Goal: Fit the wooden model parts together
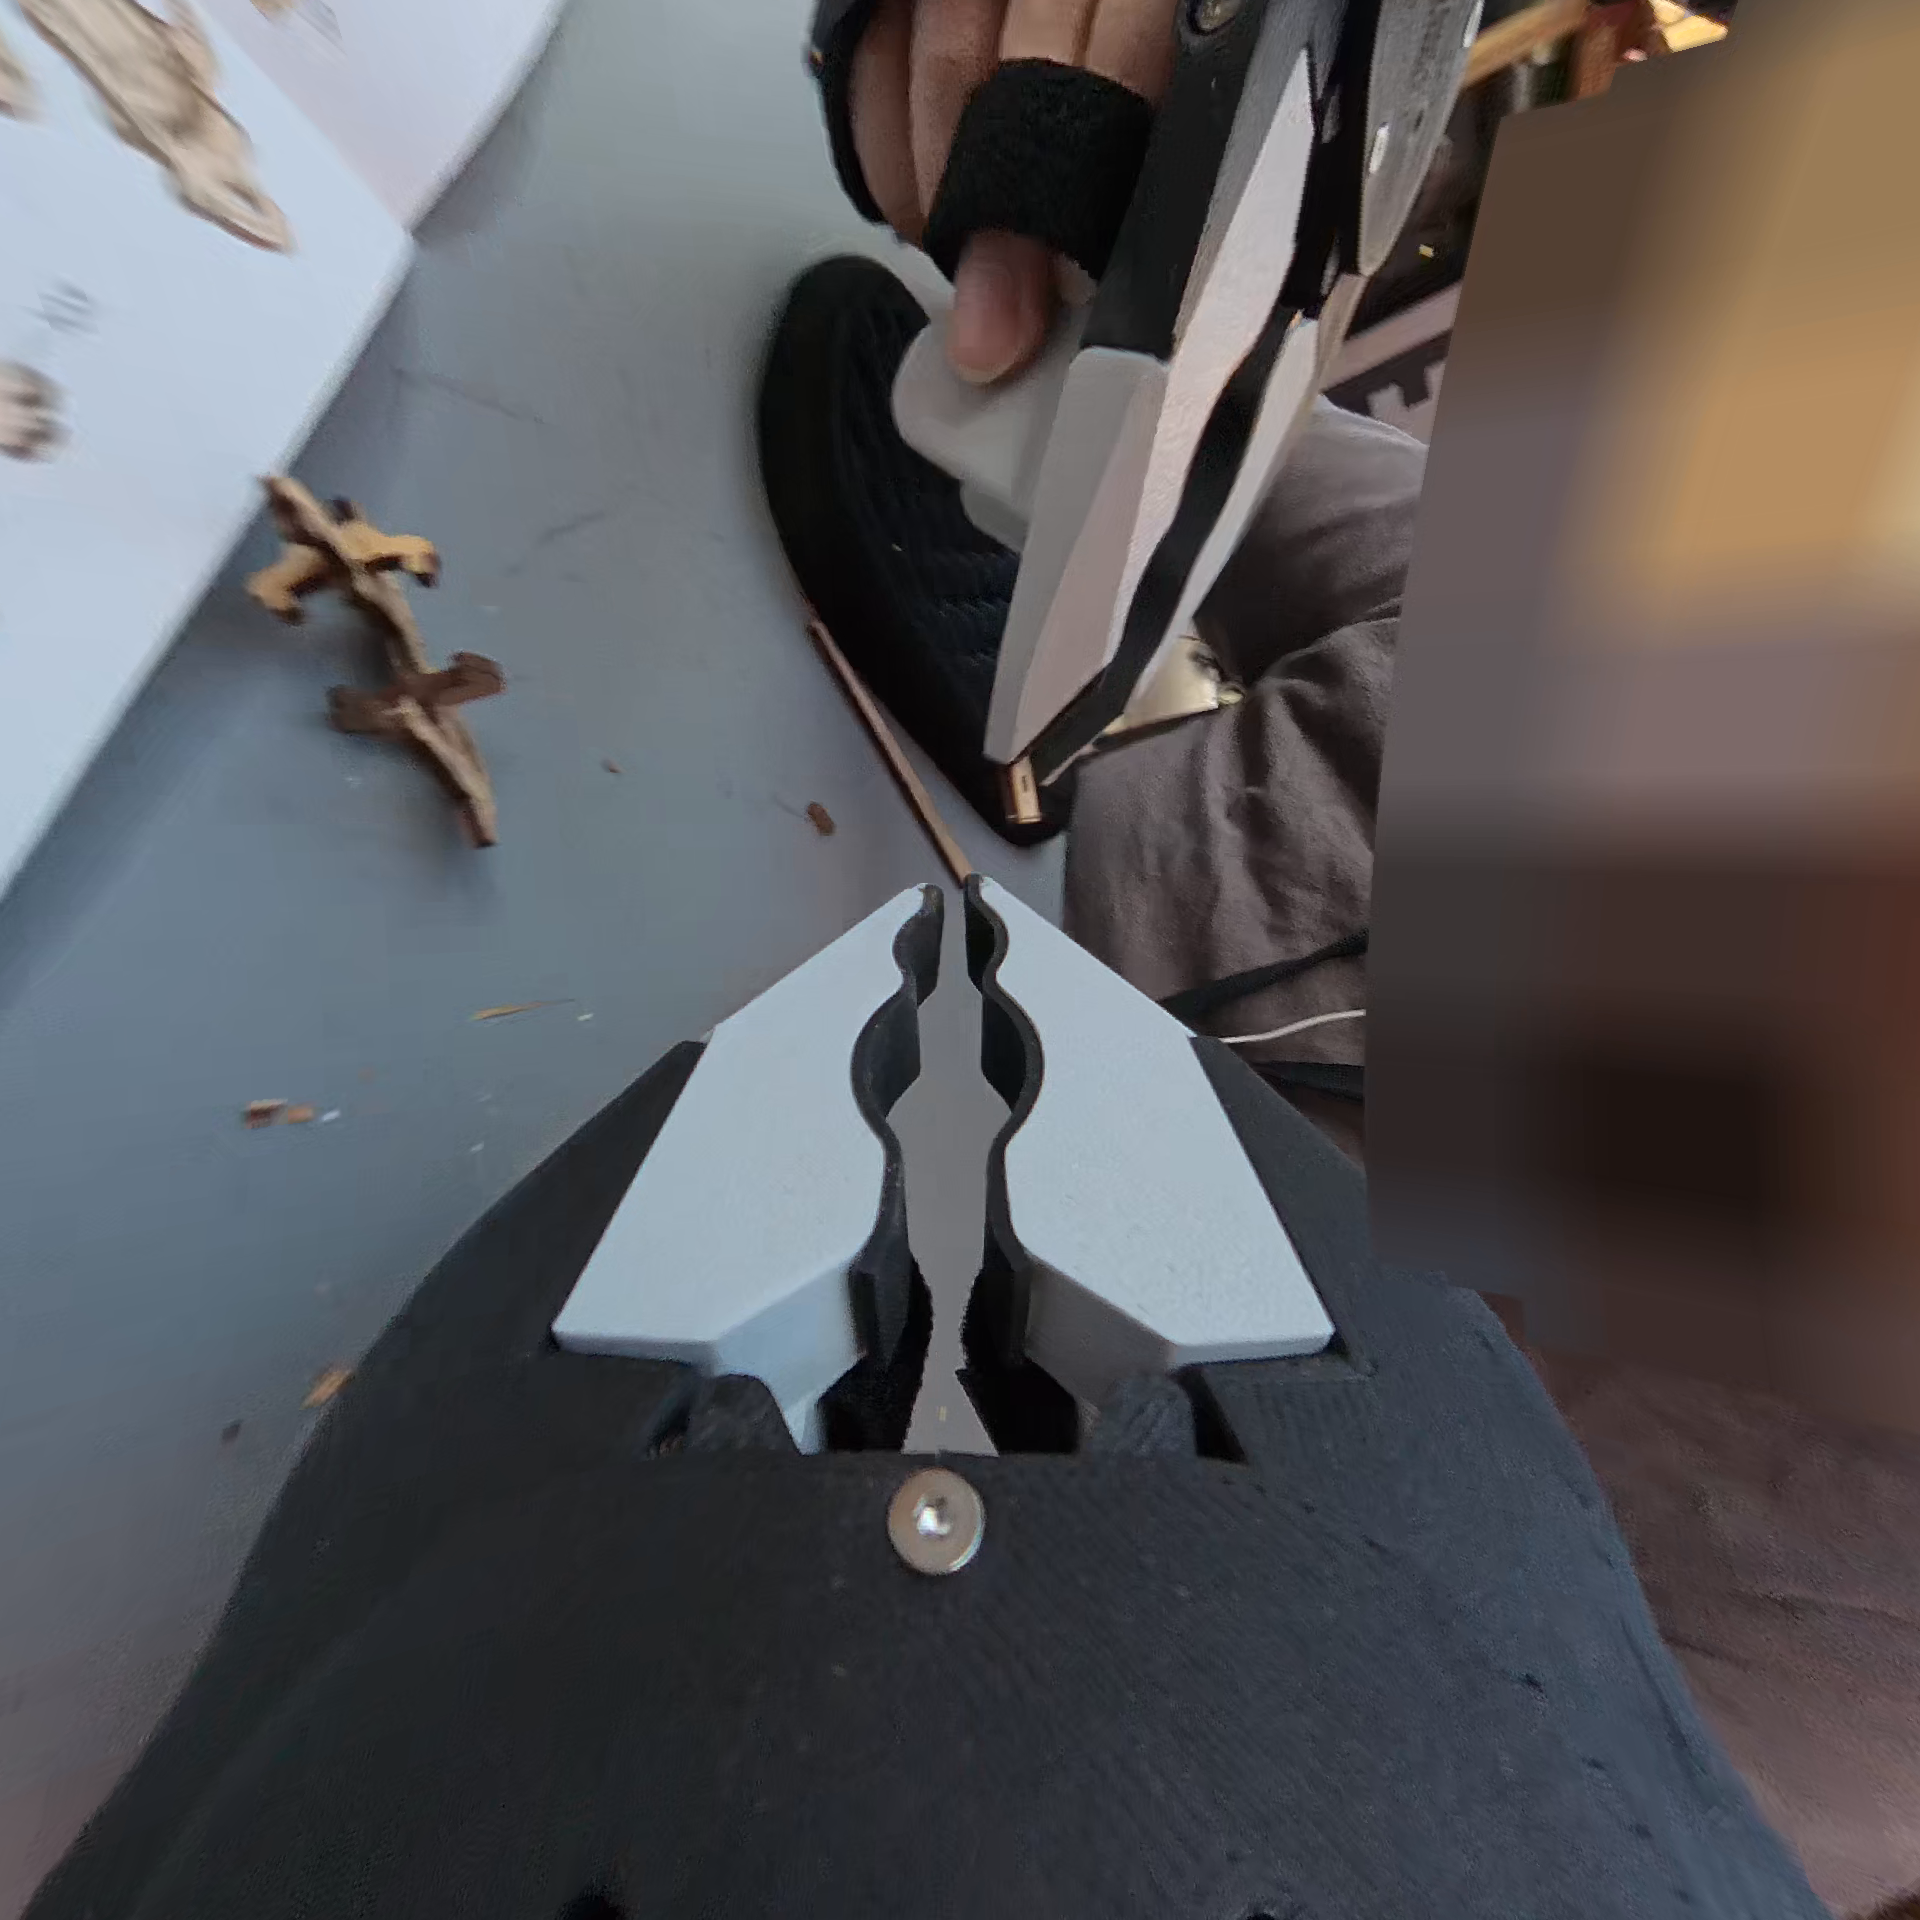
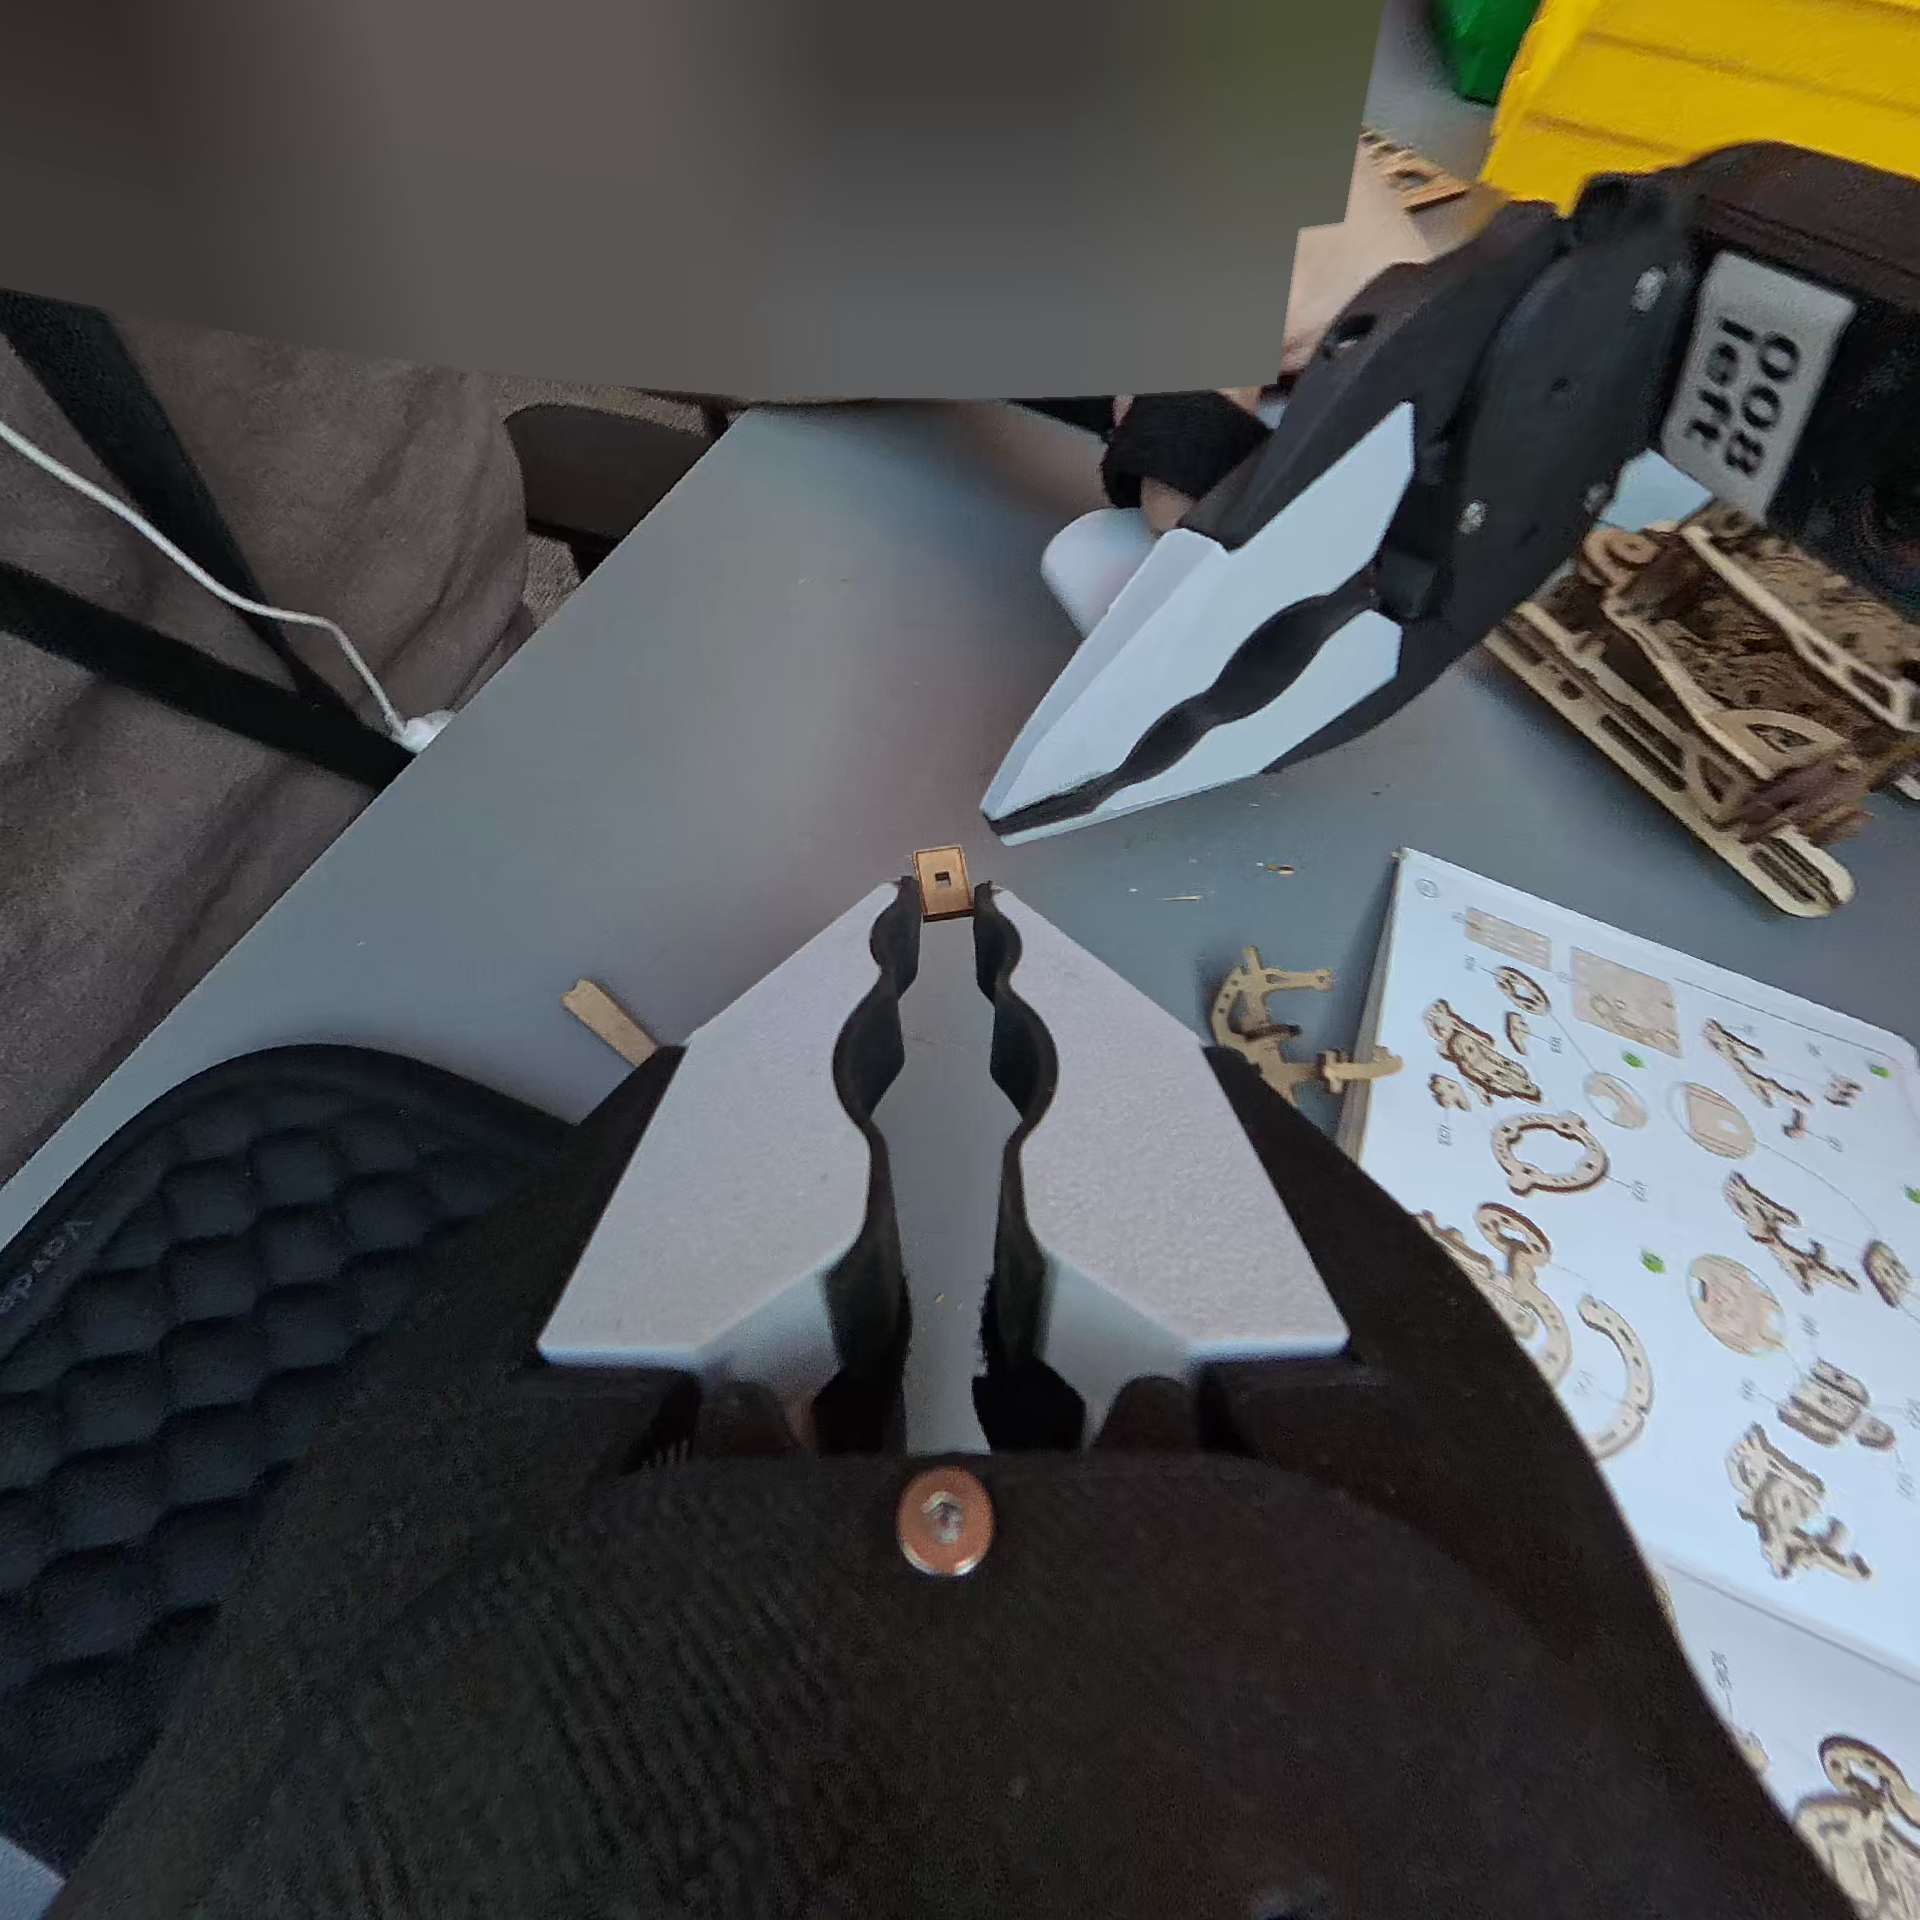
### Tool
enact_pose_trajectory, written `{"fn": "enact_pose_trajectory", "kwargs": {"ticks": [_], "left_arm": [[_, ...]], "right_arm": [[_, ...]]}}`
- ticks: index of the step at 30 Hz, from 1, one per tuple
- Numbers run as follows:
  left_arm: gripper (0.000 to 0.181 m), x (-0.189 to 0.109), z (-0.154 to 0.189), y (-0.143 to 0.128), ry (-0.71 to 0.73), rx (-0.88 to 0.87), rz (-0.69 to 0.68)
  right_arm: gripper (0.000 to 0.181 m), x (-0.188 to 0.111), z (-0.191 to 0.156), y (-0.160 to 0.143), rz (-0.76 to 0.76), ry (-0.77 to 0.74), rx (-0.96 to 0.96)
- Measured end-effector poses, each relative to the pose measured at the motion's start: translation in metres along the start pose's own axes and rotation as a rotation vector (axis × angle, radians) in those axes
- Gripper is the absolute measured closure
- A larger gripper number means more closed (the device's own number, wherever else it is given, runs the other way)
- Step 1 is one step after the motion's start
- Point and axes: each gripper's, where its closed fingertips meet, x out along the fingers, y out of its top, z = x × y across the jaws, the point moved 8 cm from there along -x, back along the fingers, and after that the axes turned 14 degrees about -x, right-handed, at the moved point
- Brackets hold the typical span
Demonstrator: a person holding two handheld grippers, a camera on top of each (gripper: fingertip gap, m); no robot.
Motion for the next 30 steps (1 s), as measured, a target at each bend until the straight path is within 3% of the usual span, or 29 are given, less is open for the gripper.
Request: {"fn": "enact_pose_trajectory", "kwargs": {"ticks": [5,11,20,26,30], "left_arm": [[0.158,-0.028,-0.001,0.007,0.368,0.116,0.203],[0.157,-0.021,-0.008,0.018,0.548,0.165,0.280],[0.157,-0.009,-0.018,0.020,0.606,0.151,0.259],[0.180,-0.003,-0.021,0.022,0.579,0.161,0.260],[0.181,-0.002,-0.021,0.022,0.578,0.192,0.243]], "right_arm": [[0.173,-0.024,0.024,-0.016,0.017,-0.166,0.144],[0.173,-0.026,0.029,-0.033,-0.052,-0.211,0.183],[0.172,-0.017,0.025,-0.039,-0.121,-0.210,0.111],[0.172,-0.014,0.024,-0.040,-0.131,-0.206,0.084],[0.173,-0.008,0.018,-0.048,-0.184,-0.125,0.122]]}}
